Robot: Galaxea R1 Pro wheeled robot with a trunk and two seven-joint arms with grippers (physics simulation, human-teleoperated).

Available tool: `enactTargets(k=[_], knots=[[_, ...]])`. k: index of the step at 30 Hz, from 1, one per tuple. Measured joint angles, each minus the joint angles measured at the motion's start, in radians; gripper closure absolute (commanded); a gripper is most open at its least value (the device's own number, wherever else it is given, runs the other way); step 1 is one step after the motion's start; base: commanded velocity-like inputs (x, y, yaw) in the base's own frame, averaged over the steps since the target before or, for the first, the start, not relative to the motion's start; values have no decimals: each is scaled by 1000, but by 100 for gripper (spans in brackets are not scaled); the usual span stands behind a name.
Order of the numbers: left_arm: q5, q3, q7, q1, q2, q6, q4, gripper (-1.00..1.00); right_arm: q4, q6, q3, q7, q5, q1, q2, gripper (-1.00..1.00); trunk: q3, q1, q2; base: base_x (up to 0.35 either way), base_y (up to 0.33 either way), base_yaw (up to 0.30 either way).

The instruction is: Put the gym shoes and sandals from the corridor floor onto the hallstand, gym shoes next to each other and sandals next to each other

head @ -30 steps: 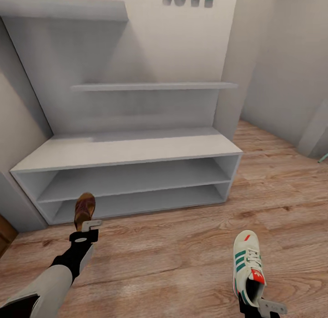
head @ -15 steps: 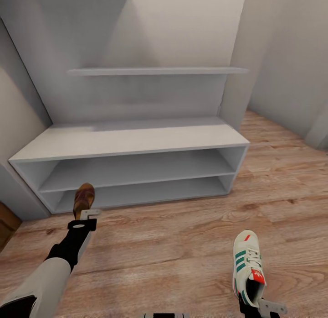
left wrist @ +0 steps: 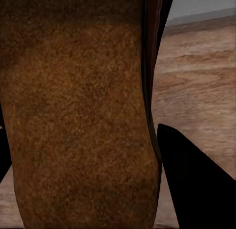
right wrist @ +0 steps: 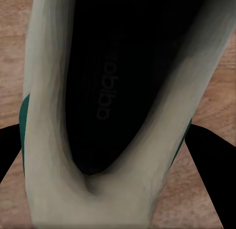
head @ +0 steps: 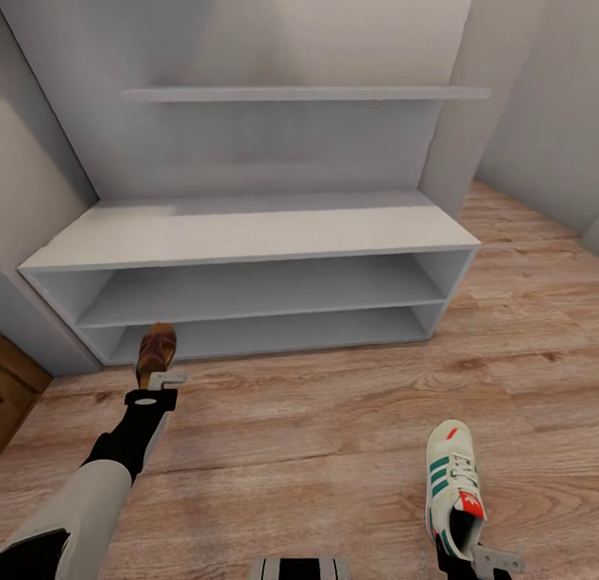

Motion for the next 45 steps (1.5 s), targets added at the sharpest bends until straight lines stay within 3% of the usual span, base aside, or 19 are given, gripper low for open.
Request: enactTargets(k=[13, 45], knots=[[-2, -1, 1, 2, -5, 17, -23, 100, 0, 0, -1, 1, 2, 0, -3, 100, -2, 0, 0, 41, 1, 6], [-3, 1, 2, -5, -7, 45, -28, 100, 6, 0, -1, 3, 2, 0, -3, 100, -2, 0, 0, 278, 110, 0]])
